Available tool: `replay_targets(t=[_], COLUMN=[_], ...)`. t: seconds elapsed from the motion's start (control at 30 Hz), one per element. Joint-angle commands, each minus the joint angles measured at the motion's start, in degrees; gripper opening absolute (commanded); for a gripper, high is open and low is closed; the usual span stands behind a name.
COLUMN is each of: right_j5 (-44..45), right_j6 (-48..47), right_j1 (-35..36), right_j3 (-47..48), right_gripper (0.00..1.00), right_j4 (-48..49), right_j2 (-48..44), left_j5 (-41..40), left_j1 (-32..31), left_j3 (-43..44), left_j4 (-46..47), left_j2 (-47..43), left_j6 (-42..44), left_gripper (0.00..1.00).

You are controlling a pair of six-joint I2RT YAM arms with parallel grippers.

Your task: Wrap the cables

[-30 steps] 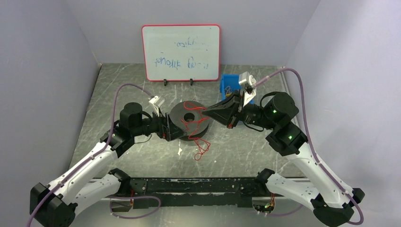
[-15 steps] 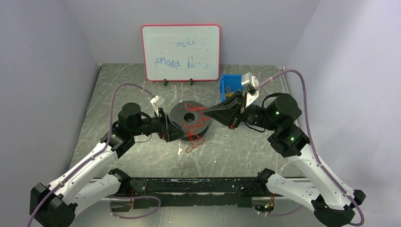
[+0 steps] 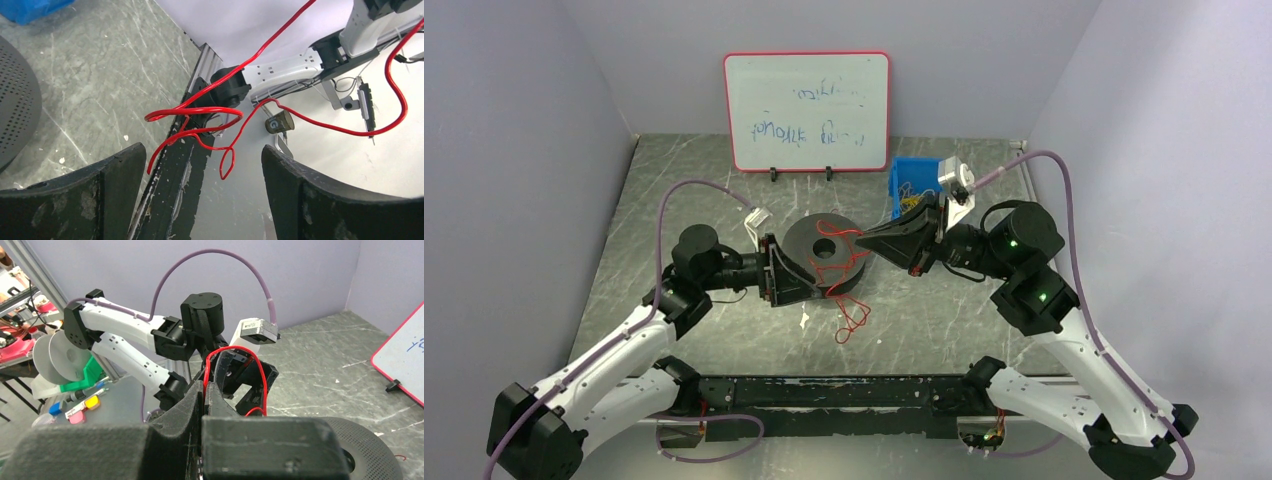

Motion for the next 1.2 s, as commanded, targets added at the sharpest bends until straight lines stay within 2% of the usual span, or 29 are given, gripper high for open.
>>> replay_targets(t=[0.0,0.47,0.83,1.07,1.17], right_j5=[-0.7,-4.0,-3.3,0.6,1.4], right_j6=[1.2,4.8,4.8,3.0,2.4], right_j1=[0.2,0.2,0.2,0.2,0.2], right_j3=[-0.9,-2.1,-3.5,-4.0,-4.2], right_gripper=[0.0,0.0,0.0,0.0,0.0], right_j4=[2.9,8.0,8.6,5.6,5.0], right_j2=[-1.1,-0.2,0.6,0.4,0.4], left_j5=[4.2,3.9,6.1,6.3,6.3], left_j1=[-0.4,-1.9,-3.4,-3.9,-4.0], left_j3=[-0.8,-1.5,-2.4,-2.5,-2.6], left_j4=[5.9,11.0,24.3,22.4,21.8], left_j2=[0.0,2.1,3.8,2.5,2.1], left_j6=[-1.6,-2.7,-10.0,-9.5,-9.1], left_gripper=[0.89,0.89,0.88,0.87,0.81])
